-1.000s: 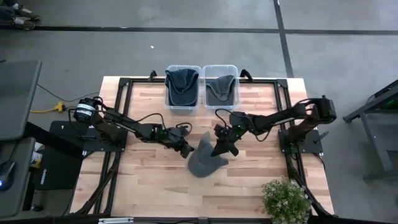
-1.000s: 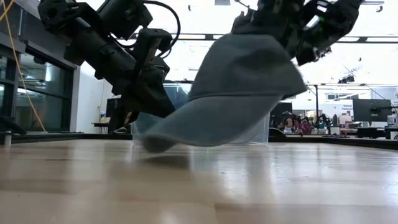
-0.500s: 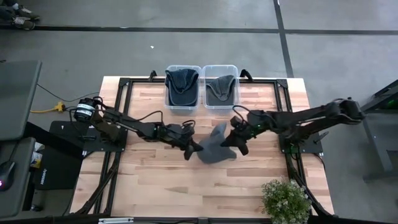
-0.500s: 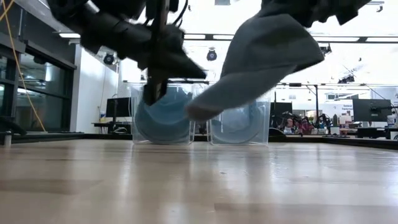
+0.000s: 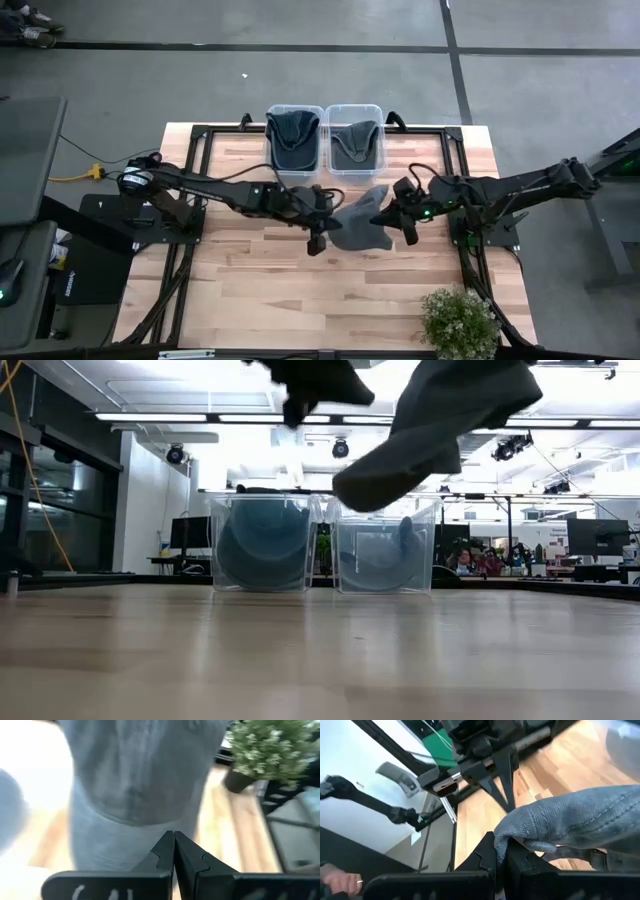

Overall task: Pick and place caps into container
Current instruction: Put the gray cap into the right transparent container

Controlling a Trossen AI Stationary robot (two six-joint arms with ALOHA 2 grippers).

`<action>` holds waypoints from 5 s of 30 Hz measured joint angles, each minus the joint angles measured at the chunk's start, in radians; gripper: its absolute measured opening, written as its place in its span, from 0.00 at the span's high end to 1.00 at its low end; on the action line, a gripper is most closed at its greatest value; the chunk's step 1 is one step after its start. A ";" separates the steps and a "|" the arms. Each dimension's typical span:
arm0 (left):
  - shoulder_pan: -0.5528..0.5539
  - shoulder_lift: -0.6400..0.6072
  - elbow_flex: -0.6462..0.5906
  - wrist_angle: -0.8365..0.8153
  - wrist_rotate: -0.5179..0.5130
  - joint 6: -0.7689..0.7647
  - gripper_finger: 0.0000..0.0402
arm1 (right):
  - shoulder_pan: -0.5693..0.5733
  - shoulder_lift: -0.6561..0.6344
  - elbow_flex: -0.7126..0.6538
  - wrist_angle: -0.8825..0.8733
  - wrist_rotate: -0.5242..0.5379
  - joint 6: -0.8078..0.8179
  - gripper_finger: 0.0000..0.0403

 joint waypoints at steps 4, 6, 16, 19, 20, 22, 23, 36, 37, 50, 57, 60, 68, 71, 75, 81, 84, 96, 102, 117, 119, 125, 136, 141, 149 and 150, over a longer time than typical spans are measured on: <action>0.000 0.000 0.134 -0.149 -0.140 0.103 1.00 | 0.000 -0.045 0.000 0.001 0.032 -0.017 1.00; 0.000 0.000 0.179 -0.173 -0.223 0.168 1.00 | -0.004 -0.068 0.000 0.001 0.060 -0.024 1.00; 0.000 0.000 0.268 -0.142 -0.520 0.609 0.93 | -0.057 -0.211 0.000 0.026 0.240 -0.050 1.00; 0.000 0.000 0.268 -0.135 -0.571 0.695 0.84 | -0.088 -0.265 0.001 0.055 0.288 -0.073 1.00; 0.000 0.000 0.268 -0.135 -0.588 0.709 0.81 | -0.102 -0.282 0.001 0.060 0.301 -0.085 1.00; 0.001 0.000 0.268 -0.135 -0.608 0.734 0.74 | -0.132 -0.311 0.001 0.057 0.318 -0.101 1.00; 0.001 0.000 0.268 -0.134 -0.621 0.751 0.70 | -0.149 -0.323 0.001 0.057 0.323 -0.108 1.00; 0.070 0.000 0.268 -0.015 -0.564 1.057 0.44 | -0.352 -0.314 0.039 0.183 0.130 -0.063 1.00; 0.076 0.000 0.268 -0.014 -0.562 1.063 0.43 | -0.365 -0.301 0.060 0.174 0.109 -0.068 1.00; 0.092 0.000 0.267 0.047 -0.632 1.210 0.43 | -0.402 -0.072 0.388 -0.019 0.050 -0.171 1.00; 0.092 0.000 0.267 0.047 -0.668 1.250 0.43 | -0.401 0.021 0.441 -0.013 0.017 -0.157 1.00; 0.092 0.000 0.267 0.045 -0.669 1.267 0.43 | -0.401 0.045 0.441 0.013 0.004 -0.135 1.00; 0.092 0.000 0.267 0.044 -0.678 1.276 0.44 | -0.401 0.091 0.441 0.072 -0.060 -0.082 1.00; 0.092 0.000 0.267 0.045 -0.682 1.275 0.47 | -0.401 0.096 0.441 0.087 -0.073 -0.057 1.00; 0.092 0.000 0.267 0.047 -0.742 1.274 0.51 | -0.401 0.093 0.441 0.101 -0.073 -0.050 1.00; 0.092 0.000 0.267 0.075 -0.792 1.273 0.55 | -0.401 0.092 0.441 0.130 -0.074 -0.028 1.00; 0.092 0.000 0.267 0.120 -0.788 1.273 0.58 | -0.401 0.093 0.441 0.140 -0.074 -0.026 1.00; 0.092 0.000 0.267 0.211 -0.764 1.256 0.82 | -0.401 0.093 0.441 0.143 -0.071 -0.026 1.00; 0.092 0.000 0.267 0.217 -0.770 1.193 0.97 | -0.401 0.094 0.440 0.131 -0.066 -0.031 1.00; 0.092 0.000 0.267 0.217 -0.783 1.104 0.99 | -0.401 0.094 0.440 0.130 -0.082 -0.081 0.95; 0.092 0.000 0.267 0.216 -0.785 1.103 0.99 | -0.401 0.094 0.440 0.130 -0.088 -0.083 0.91; 0.092 0.000 0.267 0.202 -0.790 1.100 0.99 | -0.401 0.094 0.440 0.134 -0.093 -0.090 0.77; 0.092 0.000 0.267 0.196 -0.821 1.053 0.99 | -0.401 0.091 0.440 0.154 -0.187 -0.057 0.54; 0.092 0.000 0.267 0.199 -0.851 1.051 0.99 | -0.401 0.088 0.440 0.132 -0.288 -0.038 0.52; 0.092 0.000 0.267 0.200 -0.863 1.039 0.99 | -0.437 0.052 0.440 0.114 -0.323 -0.041 0.52; 0.092 0.000 0.267 0.200 -0.864 1.030 0.99 | -0.446 0.045 0.440 0.114 -0.336 -0.037 0.52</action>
